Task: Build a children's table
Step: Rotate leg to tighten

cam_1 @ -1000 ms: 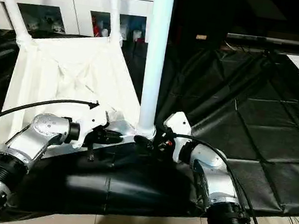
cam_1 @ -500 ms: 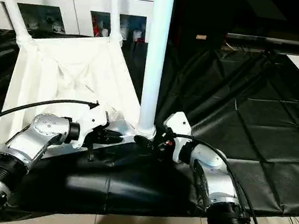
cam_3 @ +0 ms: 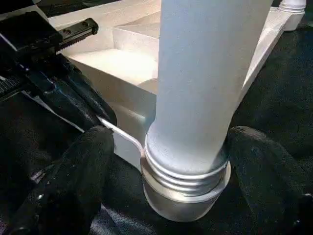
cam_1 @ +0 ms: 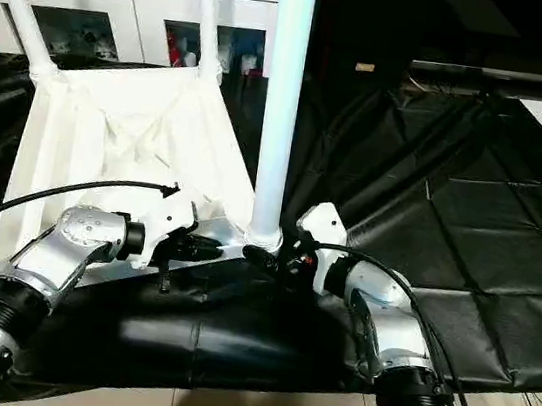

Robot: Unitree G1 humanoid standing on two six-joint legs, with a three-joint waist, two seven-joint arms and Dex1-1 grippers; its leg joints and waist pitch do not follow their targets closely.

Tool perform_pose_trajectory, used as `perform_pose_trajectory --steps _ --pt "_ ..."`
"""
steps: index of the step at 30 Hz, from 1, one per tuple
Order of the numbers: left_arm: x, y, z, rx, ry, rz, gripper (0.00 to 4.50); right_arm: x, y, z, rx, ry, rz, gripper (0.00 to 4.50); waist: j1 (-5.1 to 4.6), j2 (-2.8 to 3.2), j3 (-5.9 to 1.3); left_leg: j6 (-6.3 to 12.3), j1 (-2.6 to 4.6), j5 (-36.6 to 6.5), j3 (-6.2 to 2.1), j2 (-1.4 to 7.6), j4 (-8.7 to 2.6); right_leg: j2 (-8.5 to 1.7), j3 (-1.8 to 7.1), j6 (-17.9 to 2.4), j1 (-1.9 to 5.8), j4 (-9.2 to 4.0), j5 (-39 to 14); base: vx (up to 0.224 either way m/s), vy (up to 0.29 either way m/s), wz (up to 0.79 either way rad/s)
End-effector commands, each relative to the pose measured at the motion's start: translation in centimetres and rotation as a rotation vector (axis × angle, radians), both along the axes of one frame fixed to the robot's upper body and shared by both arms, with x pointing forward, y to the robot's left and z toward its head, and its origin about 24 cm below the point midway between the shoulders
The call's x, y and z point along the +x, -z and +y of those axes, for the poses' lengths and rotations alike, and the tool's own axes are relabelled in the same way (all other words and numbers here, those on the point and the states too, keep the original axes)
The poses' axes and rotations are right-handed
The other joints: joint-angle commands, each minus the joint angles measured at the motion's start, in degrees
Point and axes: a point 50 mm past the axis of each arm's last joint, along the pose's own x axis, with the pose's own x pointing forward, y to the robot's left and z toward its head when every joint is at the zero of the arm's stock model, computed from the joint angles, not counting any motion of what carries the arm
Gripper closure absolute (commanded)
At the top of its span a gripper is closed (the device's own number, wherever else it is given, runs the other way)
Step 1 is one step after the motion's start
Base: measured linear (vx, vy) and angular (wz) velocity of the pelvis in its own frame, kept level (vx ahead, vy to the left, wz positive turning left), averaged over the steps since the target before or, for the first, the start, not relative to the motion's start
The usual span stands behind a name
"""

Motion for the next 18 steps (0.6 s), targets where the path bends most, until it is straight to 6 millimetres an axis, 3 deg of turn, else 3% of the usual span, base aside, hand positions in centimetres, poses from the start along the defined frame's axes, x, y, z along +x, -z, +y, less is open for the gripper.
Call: perform_pose_trajectory --steps 1,18 --pt "-1.03 1.98 -0.02 0.032 0.008 0.077 4.50 -0.50 0.67 0.93 -0.015 -0.051 0.033 0.64 0.46 -0.77 -3.40 6.16 0.27 -8.76 -1.06 2.48 -3.12 -2.80 1.67 -15.46 2.92 -2.93 -3.45 0.000 0.000 0.00" --pt "-1.03 1.98 -0.02 0.032 0.008 0.077 4.50 -0.50 0.67 0.93 -0.015 -0.051 0.033 0.64 0.47 -0.81 -3.40 6.29 0.22 -8.61 -1.05 2.45 -3.10 -2.82 1.68 -15.48 2.96 -2.92 -3.39 0.000 0.000 0.00"
